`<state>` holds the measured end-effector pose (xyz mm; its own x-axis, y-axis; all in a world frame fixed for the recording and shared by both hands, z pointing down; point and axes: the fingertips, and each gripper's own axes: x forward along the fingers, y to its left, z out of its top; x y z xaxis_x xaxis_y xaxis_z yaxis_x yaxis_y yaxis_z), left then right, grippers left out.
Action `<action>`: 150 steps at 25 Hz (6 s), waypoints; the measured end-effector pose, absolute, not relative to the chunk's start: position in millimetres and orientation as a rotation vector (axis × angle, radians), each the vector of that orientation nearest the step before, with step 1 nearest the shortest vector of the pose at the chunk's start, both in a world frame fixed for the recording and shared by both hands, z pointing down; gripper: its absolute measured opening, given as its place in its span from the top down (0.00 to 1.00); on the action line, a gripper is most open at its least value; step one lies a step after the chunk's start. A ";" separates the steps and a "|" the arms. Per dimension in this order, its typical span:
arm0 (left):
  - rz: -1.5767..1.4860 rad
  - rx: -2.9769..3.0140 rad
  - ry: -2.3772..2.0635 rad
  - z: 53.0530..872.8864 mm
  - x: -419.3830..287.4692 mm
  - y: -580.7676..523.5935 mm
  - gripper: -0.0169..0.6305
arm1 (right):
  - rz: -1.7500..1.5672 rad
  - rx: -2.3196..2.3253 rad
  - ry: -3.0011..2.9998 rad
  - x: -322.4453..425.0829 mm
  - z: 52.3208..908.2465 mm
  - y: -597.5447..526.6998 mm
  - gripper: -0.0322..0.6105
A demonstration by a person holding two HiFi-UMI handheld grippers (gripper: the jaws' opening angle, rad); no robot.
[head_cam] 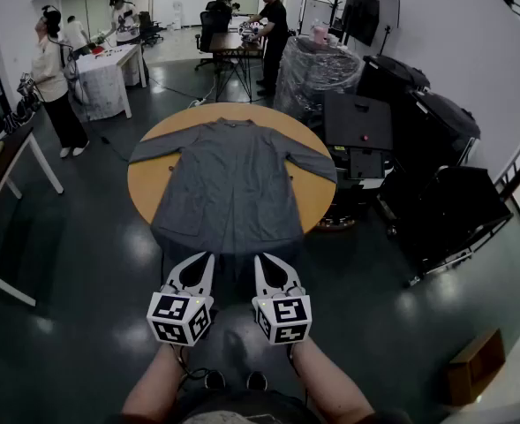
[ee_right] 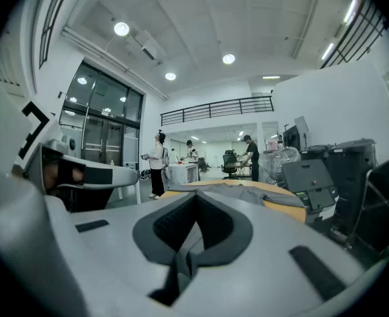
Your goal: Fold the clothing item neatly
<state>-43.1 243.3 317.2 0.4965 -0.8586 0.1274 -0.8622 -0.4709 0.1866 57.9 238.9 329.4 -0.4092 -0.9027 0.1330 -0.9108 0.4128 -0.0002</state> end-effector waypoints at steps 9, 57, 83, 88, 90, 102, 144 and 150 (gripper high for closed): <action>0.029 2.519 -1.478 313.9 -49.2 254.4 0.96 | 0.092 1.601 -2.563 53.7 324.3 246.4 0.97; 0.049 2.489 -1.391 350.3 78.0 120.0 0.96 | 0.203 1.731 -2.518 193.4 354.3 129.1 0.97; 0.118 2.483 -1.260 368.0 155.4 -84.7 0.96 | 0.250 1.971 -2.357 294.2 360.7 -75.8 0.97; 0.116 2.435 -1.363 366.1 180.7 -110.5 0.96 | 0.264 1.876 -2.440 319.6 360.6 -118.2 0.97; 0.115 2.421 -1.400 362.9 195.5 -123.2 0.96 | 0.267 1.841 -2.469 333.4 358.0 -136.9 0.97; 0.097 2.424 -1.579 347.1 264.1 -176.6 0.96 | 0.272 1.625 -2.595 382.7 361.8 -207.7 0.97; 0.231 2.328 -1.712 486.7 308.4 -245.3 0.96 | 0.487 1.491 -2.140 495.1 633.9 -246.3 0.83; 0.255 2.295 -1.733 493.4 305.1 -249.6 0.96 | 0.404 1.405 -2.142 491.8 642.5 -246.4 0.77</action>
